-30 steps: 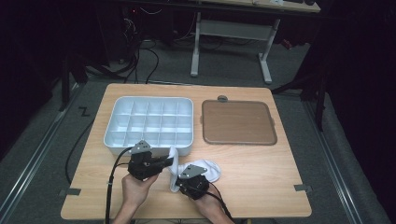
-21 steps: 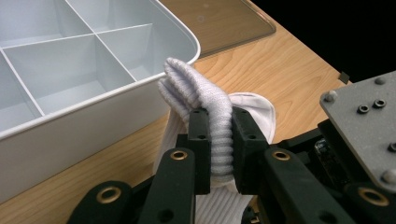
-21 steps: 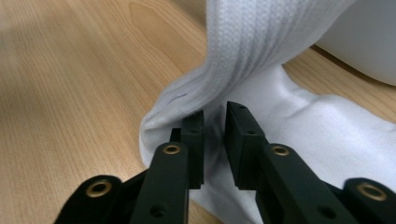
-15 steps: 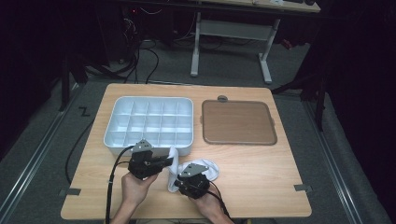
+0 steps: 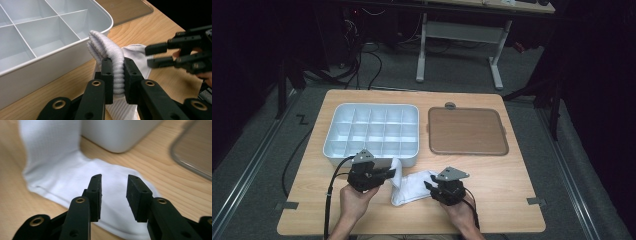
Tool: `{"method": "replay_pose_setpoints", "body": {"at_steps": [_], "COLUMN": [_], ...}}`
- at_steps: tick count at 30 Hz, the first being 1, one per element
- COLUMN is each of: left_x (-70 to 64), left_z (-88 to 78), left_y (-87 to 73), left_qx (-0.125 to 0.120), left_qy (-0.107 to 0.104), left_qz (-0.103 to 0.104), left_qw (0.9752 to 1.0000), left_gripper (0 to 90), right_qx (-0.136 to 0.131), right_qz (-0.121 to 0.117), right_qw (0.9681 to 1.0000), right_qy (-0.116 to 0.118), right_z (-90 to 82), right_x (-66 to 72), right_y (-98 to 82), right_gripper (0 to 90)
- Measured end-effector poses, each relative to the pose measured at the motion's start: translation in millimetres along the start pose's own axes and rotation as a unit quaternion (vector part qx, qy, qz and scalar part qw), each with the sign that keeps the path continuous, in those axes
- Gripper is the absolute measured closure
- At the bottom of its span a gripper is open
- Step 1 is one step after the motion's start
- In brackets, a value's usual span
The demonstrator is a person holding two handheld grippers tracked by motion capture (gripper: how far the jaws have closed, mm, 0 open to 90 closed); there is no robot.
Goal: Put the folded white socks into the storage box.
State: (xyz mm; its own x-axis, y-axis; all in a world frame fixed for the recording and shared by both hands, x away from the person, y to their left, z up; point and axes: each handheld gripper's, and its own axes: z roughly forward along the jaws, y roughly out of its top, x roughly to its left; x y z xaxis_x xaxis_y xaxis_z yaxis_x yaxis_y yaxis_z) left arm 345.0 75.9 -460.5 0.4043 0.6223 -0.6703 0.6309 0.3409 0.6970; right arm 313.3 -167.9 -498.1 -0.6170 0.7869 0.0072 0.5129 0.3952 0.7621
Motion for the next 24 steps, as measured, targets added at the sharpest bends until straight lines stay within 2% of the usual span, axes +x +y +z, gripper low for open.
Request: {"method": "replay_pose_setpoints", "body": {"at_steps": [6,9,11,16,24], "left_x": [0.0,0.3,0.1,-0.5,-5.6], "left_z": [0.5,0.4,0.5,1.2,5.1], "left_y": [-0.3,-0.1,-0.1,-0.9,-4.8], "left_qx": [0.000,0.001,0.000,0.003,0.009], "left_qy": [0.002,0.003,0.002,0.002,-0.006], "left_qz": [-0.001,0.000,-0.001,0.001,0.003], "left_qw": [1.0000,1.0000,1.0000,1.0000,0.9999], "left_gripper": [80.5,80.5,80.5,80.5,80.5], "right_qx": [0.004,0.014,0.022,0.038,0.045], "right_qz": [0.023,0.030,0.035,0.048,0.049], "right_qw": [0.9989,0.9984,0.9982,0.9977,0.9977], "right_qy": [-0.040,-0.046,-0.044,-0.028,-0.011], "right_z": [-8.5,-6.8,-4.3,1.6,6.3], "right_x": [-24.4,-31.8,-35.0,-39.7,-34.7], "right_y": [-7.6,-11.9,-15.2,-21.6,-27.7], "right_gripper": [63.1,62.9,63.6,73.6,83.2]}}
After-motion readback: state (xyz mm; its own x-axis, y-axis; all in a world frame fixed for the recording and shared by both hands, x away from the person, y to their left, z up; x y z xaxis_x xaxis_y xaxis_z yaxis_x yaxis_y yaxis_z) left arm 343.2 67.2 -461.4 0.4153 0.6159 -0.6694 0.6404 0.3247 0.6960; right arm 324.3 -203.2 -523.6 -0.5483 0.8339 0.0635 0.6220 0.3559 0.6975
